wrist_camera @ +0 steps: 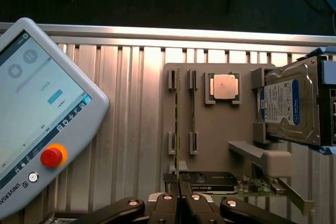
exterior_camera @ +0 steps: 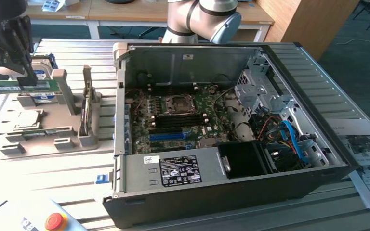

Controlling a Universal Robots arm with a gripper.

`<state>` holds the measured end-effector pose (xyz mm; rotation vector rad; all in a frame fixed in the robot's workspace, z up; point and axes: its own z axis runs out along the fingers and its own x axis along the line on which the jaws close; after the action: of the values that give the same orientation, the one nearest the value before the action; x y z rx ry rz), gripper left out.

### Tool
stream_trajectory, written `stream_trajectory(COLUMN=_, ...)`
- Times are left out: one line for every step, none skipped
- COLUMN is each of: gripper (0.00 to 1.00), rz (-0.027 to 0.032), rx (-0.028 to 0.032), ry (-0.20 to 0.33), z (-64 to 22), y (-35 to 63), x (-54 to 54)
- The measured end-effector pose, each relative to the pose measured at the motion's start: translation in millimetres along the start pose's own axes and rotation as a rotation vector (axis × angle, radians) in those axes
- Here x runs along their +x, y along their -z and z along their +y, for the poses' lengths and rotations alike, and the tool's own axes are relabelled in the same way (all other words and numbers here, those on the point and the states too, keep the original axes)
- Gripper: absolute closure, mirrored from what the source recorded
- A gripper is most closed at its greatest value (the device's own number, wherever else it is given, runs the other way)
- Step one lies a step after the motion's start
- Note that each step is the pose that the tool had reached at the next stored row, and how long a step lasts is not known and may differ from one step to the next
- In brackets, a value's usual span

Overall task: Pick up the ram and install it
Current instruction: 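Pick up the ram and move it above insertion slot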

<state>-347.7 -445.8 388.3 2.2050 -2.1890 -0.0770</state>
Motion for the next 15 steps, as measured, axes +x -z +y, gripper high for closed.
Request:
stream_trajectory(gripper=0.88, rz=0.0000, rx=0.0000, ry=0.000, z=0.0, y=0.0, x=0.0)
stream_trajectory(gripper=0.88, rz=0.0000, rx=-0.0001, ry=0.000, z=0.0, y=0.1, x=0.0)
stream_trajectory(gripper=0.88, rz=0.0000, rx=-0.0001, ry=0.000, z=0.0, y=0.0, x=0.0)
stream_trajectory(gripper=0.88, rz=0.0000, rx=-0.0001, ry=0.000, z=-0.1, y=0.1, x=0.1)
stream_trajectory(gripper=0.88, rz=0.0000, rx=-0.0007, ry=0.000, z=-0.5, y=0.1, x=0.2)
stream_trajectory(gripper=0.88, rz=0.0000, rx=-0.0020, ry=0.000, z=-1.2, y=0.3, x=0.3)
stream_trajectory(gripper=0.88, rz=0.0000, rx=-0.0038, ry=0.000, z=-1.8, y=0.6, x=0.4)
stream_trajectory(gripper=0.88, rz=0.0000, rx=-0.0059, ry=0.000, z=-2.7, y=0.9, x=0.6)
stream_trajectory(gripper=0.88, rz=-0.0001, rx=-0.0087, ry=0.000, z=-3.7, y=1.2, x=0.7)
stream_trajectory(gripper=0.88, rz=-0.0001, rx=-0.0118, ry=0.000, z=-4.9, y=1.5, x=1.0)
stream_trajectory(gripper=0.88, rz=-0.0001, rx=-0.0162, ry=0.000, z=-6.1, y=2.0, x=1.2)
stream_trajectory(gripper=0.88, rz=-0.0002, rx=-0.0204, ry=0.000, z=-7.3, y=2.3, x=1.5)
stream_trajectory(gripper=0.88, rz=-0.0002, rx=-0.0242, ry=0.000, z=-8.4, y=2.6, x=1.8)
stream_trajectory(gripper=0.88, rz=-0.0003, rx=-0.0268, ry=0.000, z=-9.4, y=2.7, x=2.1)
stream_trajectory(gripper=0.88, rz=-0.0003, rx=-0.0284, ry=0.000, z=-10.1, y=2.8, x=2.2)
